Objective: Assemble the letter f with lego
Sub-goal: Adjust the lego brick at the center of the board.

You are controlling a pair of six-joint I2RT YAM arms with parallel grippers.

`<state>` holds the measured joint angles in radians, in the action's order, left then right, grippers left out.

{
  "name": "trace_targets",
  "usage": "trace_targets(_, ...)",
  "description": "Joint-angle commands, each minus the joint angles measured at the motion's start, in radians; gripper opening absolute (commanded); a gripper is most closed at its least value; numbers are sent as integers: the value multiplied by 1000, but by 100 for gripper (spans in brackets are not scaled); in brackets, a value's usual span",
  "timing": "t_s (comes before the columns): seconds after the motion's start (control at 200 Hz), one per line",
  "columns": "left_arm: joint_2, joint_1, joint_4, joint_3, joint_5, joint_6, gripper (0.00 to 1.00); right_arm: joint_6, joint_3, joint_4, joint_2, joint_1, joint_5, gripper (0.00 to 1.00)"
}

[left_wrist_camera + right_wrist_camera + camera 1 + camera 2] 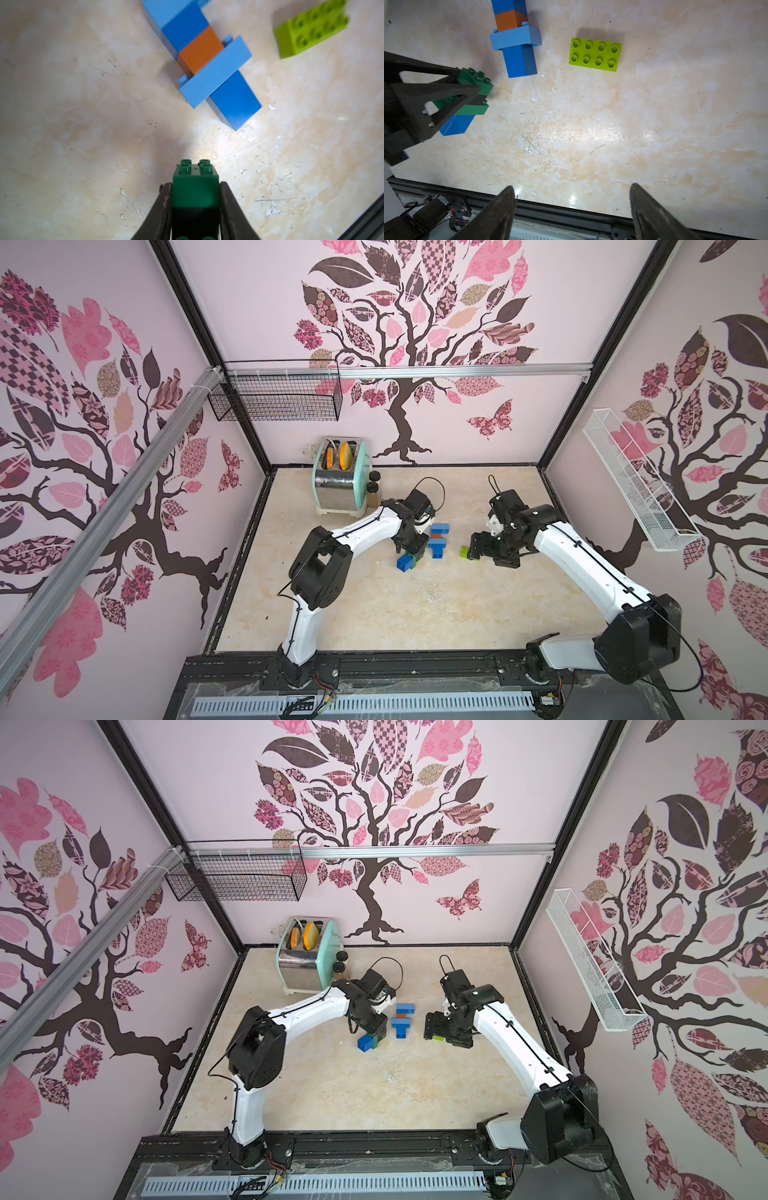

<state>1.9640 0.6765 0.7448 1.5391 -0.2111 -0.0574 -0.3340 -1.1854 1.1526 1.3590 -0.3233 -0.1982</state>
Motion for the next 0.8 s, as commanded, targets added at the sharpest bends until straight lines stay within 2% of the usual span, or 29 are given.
trace_targets(0.0, -127, -43, -335, -143, -111, -109, 26, 13, -52, 14, 23, -2, -13, 87)
trace_targets(0.14, -217, -62, -594, -305, -165, -213, 26, 28, -31, -16, 54, -2, -76, 88)
trace_targets(0.275, -243, -67, -703, -387, -223, -253, 28, 29, -18, -73, 82, -3, -138, 89)
trace_targets(0.435, -283, -67, -990, -580, -252, -292, 27, 1, -46, -107, 139, 3, -162, 89)
trace_targets(0.605, -338, -62, -1044, -658, -277, -265, 27, -54, -70, -180, 206, 6, -283, 89)
trace_targets(0.795, -388, -44, -1130, -733, -281, -187, 26, -34, -143, -184, 306, 6, -387, 89)
